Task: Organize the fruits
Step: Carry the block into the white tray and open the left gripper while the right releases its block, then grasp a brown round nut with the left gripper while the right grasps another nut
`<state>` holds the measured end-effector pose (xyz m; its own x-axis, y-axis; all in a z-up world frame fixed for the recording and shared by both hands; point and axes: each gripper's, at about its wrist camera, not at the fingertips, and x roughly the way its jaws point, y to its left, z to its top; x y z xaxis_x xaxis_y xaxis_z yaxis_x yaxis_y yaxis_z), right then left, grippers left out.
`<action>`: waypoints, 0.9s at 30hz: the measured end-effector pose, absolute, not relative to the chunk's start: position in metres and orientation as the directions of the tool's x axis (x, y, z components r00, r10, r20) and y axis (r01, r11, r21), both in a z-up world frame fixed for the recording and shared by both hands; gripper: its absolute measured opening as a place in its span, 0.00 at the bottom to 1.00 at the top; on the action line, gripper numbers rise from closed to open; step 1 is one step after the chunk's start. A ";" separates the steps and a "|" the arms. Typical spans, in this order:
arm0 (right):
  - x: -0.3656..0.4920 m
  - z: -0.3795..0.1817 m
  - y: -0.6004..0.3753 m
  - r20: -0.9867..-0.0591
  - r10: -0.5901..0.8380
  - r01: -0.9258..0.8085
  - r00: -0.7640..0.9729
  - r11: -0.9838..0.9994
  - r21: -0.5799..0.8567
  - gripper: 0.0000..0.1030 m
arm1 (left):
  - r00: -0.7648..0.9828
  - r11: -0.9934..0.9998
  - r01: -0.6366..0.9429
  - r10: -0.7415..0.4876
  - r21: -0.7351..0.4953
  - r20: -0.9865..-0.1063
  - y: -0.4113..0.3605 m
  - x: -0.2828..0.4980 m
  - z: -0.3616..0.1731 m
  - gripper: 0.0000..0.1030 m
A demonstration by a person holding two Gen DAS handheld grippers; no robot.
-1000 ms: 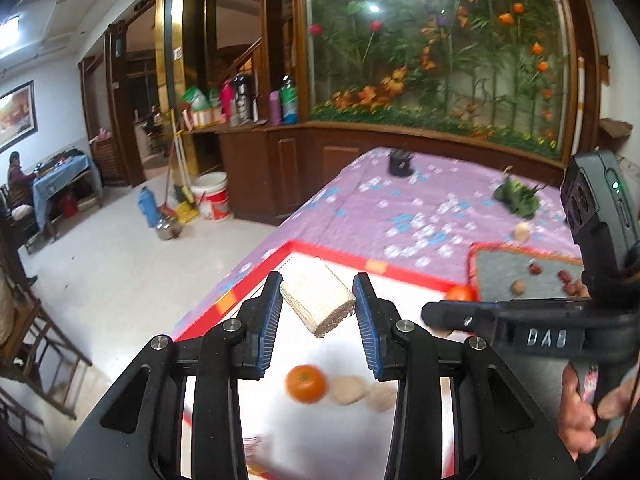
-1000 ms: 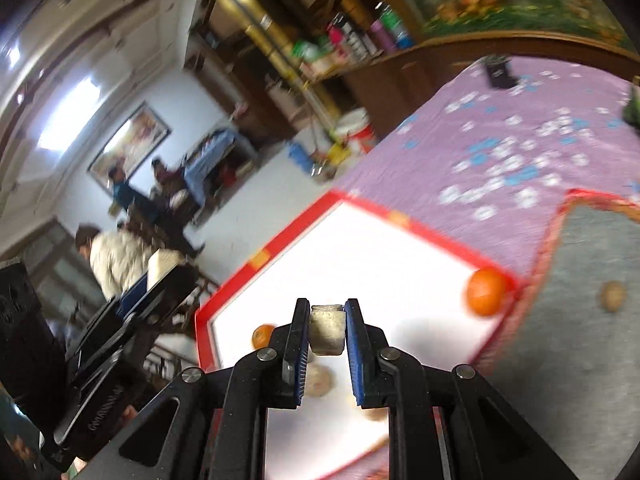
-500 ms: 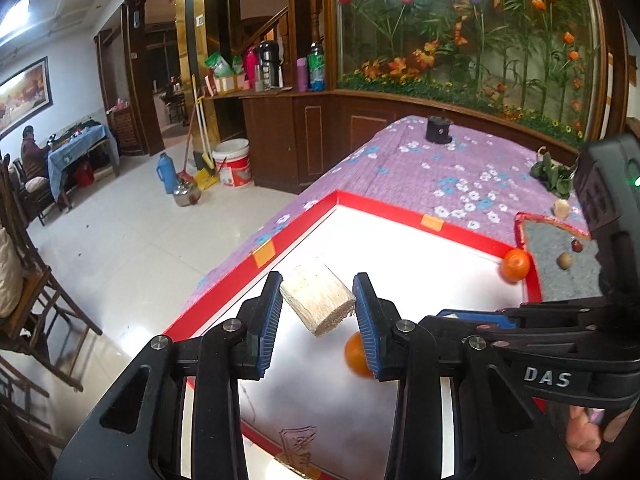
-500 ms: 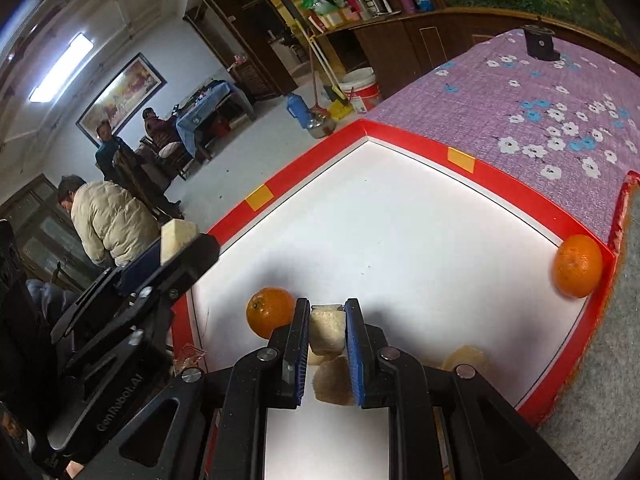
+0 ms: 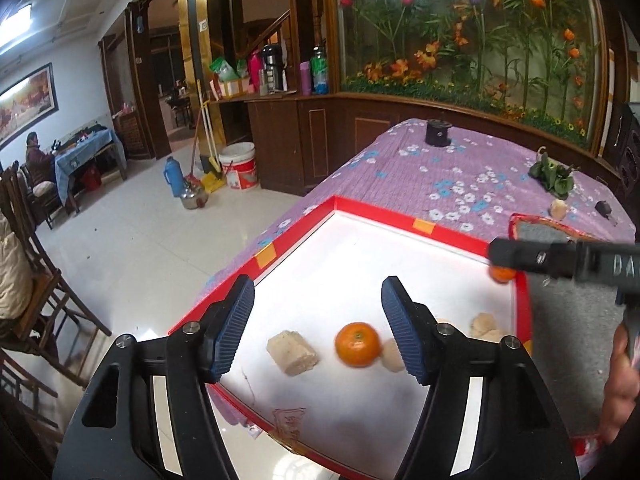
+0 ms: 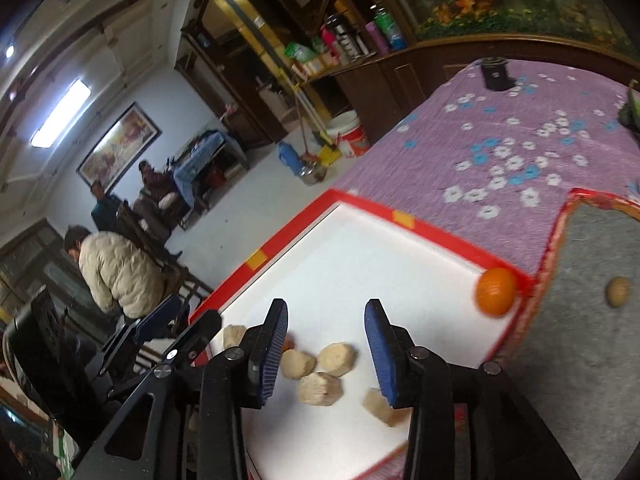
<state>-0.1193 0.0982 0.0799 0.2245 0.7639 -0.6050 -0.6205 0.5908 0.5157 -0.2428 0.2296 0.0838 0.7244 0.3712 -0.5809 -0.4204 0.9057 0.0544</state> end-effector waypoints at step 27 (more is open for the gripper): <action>-0.020 0.066 -0.233 -0.654 0.583 -0.150 0.483 0.791 0.594 0.39 | 0.724 0.984 0.094 0.038 0.153 -0.688 0.043 -0.142 0.093 0.66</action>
